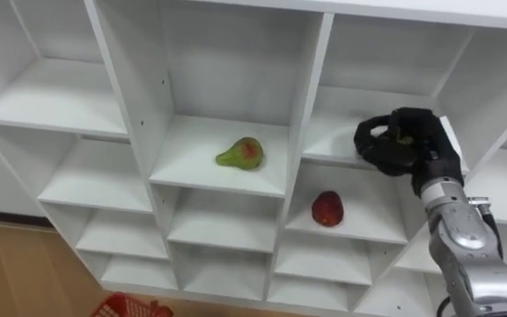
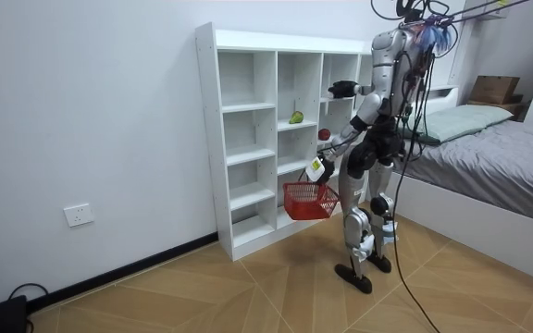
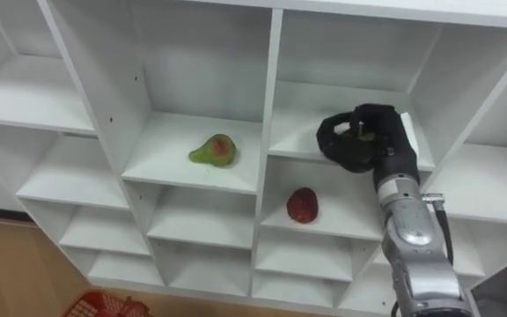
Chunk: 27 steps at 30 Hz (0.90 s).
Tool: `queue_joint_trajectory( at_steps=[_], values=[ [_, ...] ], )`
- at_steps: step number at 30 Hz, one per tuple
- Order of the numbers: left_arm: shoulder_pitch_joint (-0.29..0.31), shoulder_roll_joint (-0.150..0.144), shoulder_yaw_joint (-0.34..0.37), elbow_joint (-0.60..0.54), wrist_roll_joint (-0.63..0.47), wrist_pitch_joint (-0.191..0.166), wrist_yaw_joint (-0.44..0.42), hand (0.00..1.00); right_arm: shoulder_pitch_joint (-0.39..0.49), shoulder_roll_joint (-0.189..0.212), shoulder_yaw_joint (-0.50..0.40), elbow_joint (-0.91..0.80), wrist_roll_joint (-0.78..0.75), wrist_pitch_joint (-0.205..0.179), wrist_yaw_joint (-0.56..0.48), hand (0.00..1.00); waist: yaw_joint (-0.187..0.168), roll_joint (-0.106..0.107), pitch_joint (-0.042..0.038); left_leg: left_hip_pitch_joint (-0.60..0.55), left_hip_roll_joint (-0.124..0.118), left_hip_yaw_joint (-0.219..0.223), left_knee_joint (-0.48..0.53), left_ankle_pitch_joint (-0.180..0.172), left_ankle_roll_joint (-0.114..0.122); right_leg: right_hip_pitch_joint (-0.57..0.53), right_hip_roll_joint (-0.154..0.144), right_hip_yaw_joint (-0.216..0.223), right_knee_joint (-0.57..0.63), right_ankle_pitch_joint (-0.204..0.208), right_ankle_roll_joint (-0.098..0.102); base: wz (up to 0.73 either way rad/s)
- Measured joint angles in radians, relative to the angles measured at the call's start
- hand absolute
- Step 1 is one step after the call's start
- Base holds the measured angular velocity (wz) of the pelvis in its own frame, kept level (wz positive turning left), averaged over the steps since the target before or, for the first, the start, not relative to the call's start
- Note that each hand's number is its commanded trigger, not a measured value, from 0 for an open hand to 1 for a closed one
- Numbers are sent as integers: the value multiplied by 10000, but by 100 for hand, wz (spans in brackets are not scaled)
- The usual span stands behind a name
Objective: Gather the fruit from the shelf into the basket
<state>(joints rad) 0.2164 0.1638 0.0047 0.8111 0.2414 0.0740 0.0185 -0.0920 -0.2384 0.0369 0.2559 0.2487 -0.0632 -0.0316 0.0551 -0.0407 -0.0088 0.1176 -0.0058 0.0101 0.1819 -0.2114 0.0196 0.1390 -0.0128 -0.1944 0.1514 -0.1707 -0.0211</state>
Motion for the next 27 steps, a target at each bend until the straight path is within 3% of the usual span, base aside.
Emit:
queue_joint_trajectory(
  at_steps=[7, 14, 20, 24, 27],
  values=[
    [-356, -277, -99, -3, -131, -266, 160, 100, 537, 89, 937, -1349, 238, -10, 1225, 100, 38, 38, 19, -178, 9, 62, -8, 0, 2, -203, 40, 27, 20, 9, 1, -1],
    [-558, -505, -195, -450, -142, -316, -160, 100, 1198, 484, 1578, -2112, -237, 205, 2307, 100, 70, 90, 76, -296, 87, 76, 11, 2, -1, -437, -8, 30, 131, 10, -1, 0],
    [-1025, -571, -778, -646, -372, -380, -304, 100, 1237, 475, 1963, -2066, -274, 337, 2633, 100, 57, 16, 186, -399, 94, 183, 56, 4, 4, -529, -18, 142, 201, 13, -3, -5],
    [-1359, -714, -1129, -748, -724, -398, -303, 100, 1237, 565, 2052, -1845, -412, 335, 2640, 100, 56, 20, 195, -503, 96, 172, 78, 2, 7, -604, 0, 112, 212, 27, -18, 0],
    [-1615, -738, -1496, -913, -1305, -695, -311, 100, 1219, 796, 2082, -1525, -646, 276, 2628, 100, 65, 116, 236, -714, 99, 182, 169, 3, 6, -838, -17, 108, 324, 37, -31, 0]
  ],
)
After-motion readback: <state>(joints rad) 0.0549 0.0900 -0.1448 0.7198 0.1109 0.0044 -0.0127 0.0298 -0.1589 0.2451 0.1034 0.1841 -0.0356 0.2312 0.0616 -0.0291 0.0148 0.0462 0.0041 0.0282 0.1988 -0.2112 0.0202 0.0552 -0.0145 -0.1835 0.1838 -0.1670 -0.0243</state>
